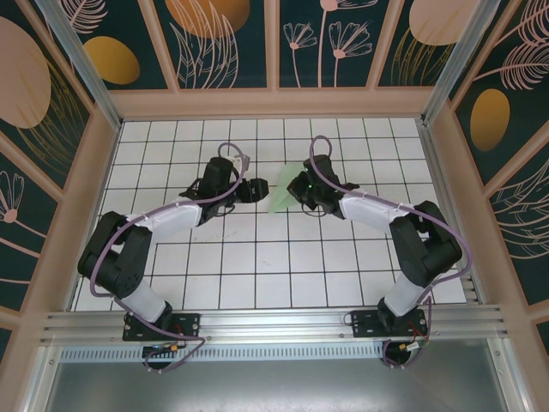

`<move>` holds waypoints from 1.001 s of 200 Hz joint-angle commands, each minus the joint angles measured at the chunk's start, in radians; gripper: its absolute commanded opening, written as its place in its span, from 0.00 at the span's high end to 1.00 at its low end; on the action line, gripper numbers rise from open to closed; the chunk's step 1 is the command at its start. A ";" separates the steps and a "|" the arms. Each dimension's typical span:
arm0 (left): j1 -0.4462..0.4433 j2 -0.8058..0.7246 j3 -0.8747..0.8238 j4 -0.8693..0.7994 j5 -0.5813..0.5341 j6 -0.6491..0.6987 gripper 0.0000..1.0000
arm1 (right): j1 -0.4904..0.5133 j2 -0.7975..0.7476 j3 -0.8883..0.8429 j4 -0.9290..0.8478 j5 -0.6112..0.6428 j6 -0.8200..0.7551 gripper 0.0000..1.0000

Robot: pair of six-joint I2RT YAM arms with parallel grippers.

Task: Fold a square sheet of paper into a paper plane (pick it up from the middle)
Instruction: Fourth fold the wing at the center of the table.

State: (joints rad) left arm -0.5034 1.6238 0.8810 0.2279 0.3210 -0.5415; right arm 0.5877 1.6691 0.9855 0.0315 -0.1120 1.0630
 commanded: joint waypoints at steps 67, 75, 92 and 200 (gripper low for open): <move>-0.011 0.071 -0.185 0.392 0.060 0.273 0.41 | 0.011 0.154 0.109 -0.088 -0.053 0.123 1.00; -0.016 0.078 -0.202 0.439 0.071 0.296 0.42 | 0.011 0.165 0.123 -0.098 -0.059 0.125 1.00; -0.029 0.084 -0.207 0.459 0.077 0.354 0.44 | 0.009 0.180 0.141 -0.115 -0.068 0.132 1.00; -0.082 0.217 -0.157 0.447 0.038 0.469 0.60 | 0.001 0.243 0.225 -0.189 -0.154 0.156 1.00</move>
State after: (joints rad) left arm -0.5800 1.8149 0.6922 0.6708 0.3653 -0.1139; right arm 0.5907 1.8980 1.1824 -0.1162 -0.2356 1.1942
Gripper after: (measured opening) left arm 0.429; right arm 0.050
